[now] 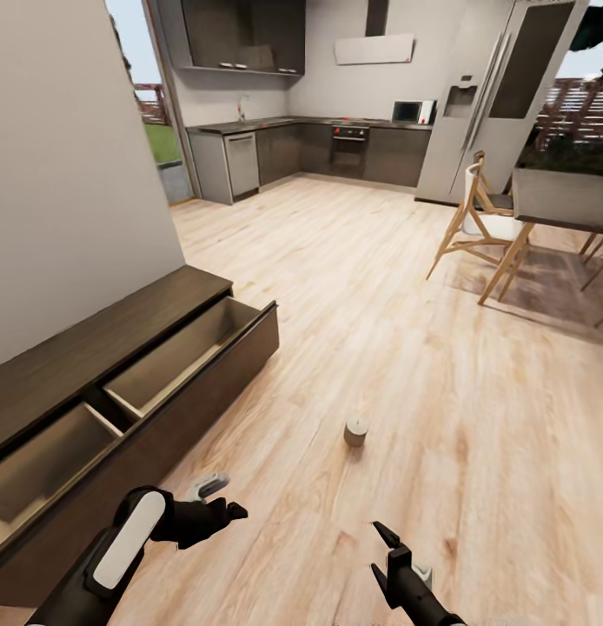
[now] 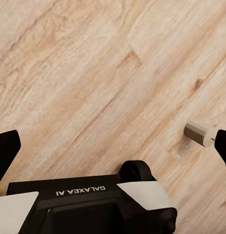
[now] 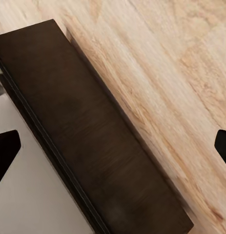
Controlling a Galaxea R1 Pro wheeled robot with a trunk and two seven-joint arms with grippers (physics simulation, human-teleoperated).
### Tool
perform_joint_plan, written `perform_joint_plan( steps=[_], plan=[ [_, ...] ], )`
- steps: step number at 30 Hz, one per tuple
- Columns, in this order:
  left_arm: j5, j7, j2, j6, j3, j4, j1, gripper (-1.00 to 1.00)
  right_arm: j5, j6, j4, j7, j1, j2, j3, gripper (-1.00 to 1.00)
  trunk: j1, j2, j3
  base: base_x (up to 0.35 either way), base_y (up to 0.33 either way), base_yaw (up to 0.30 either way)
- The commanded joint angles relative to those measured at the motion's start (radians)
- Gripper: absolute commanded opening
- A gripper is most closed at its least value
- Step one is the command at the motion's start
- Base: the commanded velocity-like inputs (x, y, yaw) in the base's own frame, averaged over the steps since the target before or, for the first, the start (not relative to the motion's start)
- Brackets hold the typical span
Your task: Place each of the two pumpkins and all three candles from the living room inside a cabinet in the living room (use any cabinet), then make sure every cabinet is closed, and position the cauldron so it is next to a table in the living room.
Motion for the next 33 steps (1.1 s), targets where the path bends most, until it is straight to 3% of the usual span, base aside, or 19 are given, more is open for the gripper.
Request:
perform_joint_plan(
  steps=[1, 33],
  plan=[
    [0.011, 0.010, 0.001, 0.001, -0.002, -0.001, 0.000, 1.00, -0.011, 0.008, 0.001, 0.007, -0.001, 0.000, 0.006, 1.00, 0.000, 0.000, -0.001, 0.000, 0.000, -0.289],
    [0.011, 0.010, 0.001, 0.001, -0.005, -0.001, 0.000, 1.00, -0.012, 0.006, 0.002, 0.012, -0.001, 0.000, 0.006, 1.00, 0.000, 0.000, -0.001, 0.014, 0.000, -0.290]
  ],
)
